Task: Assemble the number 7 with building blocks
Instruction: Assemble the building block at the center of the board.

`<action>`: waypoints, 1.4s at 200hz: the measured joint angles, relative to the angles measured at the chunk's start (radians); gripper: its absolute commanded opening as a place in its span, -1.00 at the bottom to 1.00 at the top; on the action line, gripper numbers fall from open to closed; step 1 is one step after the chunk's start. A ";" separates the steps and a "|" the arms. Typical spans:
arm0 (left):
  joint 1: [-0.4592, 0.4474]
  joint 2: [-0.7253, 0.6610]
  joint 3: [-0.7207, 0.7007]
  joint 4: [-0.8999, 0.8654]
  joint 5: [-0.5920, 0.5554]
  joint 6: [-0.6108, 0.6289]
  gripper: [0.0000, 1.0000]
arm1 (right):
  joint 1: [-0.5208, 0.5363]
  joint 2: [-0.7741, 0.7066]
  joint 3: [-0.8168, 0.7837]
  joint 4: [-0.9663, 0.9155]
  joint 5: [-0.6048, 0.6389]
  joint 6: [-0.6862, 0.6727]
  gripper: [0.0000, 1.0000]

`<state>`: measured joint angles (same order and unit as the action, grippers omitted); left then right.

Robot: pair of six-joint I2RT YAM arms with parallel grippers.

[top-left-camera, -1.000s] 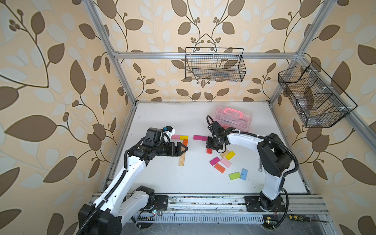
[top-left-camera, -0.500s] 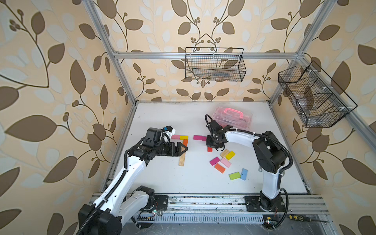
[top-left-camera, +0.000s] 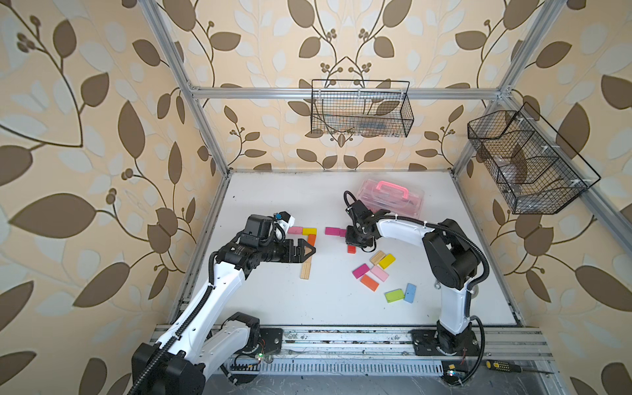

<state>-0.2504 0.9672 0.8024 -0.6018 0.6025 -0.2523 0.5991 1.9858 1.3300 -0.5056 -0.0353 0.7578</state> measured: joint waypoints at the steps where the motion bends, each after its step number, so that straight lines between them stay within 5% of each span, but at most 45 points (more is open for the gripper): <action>1: 0.000 0.000 0.000 0.000 0.000 0.000 0.98 | 0.000 0.000 0.000 0.000 0.000 0.000 -0.41; 51: 0.000 0.000 0.000 0.000 0.000 0.000 0.98 | -0.005 0.005 0.006 0.021 -0.006 -0.003 0.16; 210: -0.006 -0.005 0.000 0.000 0.002 0.000 0.98 | -0.018 -0.039 -0.059 0.055 -0.013 0.009 -0.03; 280: -0.006 -0.005 0.000 0.000 0.016 0.000 0.98 | 0.018 -0.036 -0.054 0.046 0.005 0.010 0.04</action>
<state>-0.2565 0.9619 0.8024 -0.6018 0.6182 -0.2520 0.6174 1.9499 1.2762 -0.4595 -0.0303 0.7673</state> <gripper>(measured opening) 0.989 0.520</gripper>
